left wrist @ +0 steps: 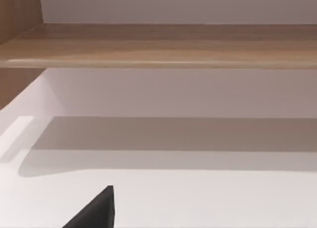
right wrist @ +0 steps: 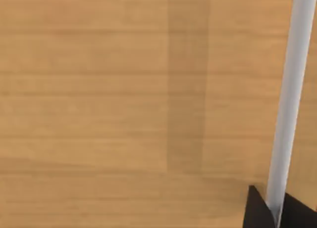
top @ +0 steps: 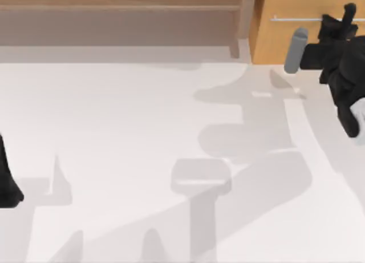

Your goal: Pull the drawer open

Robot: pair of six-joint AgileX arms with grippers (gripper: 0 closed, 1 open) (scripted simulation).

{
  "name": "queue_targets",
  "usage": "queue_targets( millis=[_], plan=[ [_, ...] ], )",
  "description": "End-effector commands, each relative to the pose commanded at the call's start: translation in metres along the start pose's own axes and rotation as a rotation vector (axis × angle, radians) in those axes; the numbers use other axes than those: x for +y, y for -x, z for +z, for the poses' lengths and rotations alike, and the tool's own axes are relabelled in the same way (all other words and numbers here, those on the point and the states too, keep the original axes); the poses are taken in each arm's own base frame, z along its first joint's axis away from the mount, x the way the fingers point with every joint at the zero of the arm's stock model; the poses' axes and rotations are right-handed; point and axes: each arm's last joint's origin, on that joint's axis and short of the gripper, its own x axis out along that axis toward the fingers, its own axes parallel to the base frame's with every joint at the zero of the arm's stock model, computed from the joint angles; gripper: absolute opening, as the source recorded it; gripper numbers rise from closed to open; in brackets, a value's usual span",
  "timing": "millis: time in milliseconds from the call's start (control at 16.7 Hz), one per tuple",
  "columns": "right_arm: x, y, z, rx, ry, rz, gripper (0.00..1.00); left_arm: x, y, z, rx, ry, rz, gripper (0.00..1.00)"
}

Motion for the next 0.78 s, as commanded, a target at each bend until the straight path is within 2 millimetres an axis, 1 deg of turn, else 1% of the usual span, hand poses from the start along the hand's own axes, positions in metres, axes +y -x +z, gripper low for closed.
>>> queue_targets(
  millis=[420, 540, 660, 780],
  plan=[
    [0.001, 0.0, 0.001, -0.002, -0.002, 0.005, 0.0, 0.0, 0.0, 0.0, 0.0, 0.0, 0.0, 1.0],
    [-0.003, 0.004, 0.001, 0.001, -0.008, -0.009, 0.0, 0.0, 0.0, 0.0, 0.0, 0.0, 0.0, 1.0],
    [-0.005, 0.016, 0.002, 0.002, -0.008, -0.019, 0.0, 0.0, 0.0, 0.0, 0.0, 0.0, 0.0, 1.0],
    [0.003, 0.036, 0.001, -0.001, -0.003, 0.017, 0.0, 0.0, 0.0, 0.0, 0.0, 0.0, 0.0, 1.0]
  ],
)
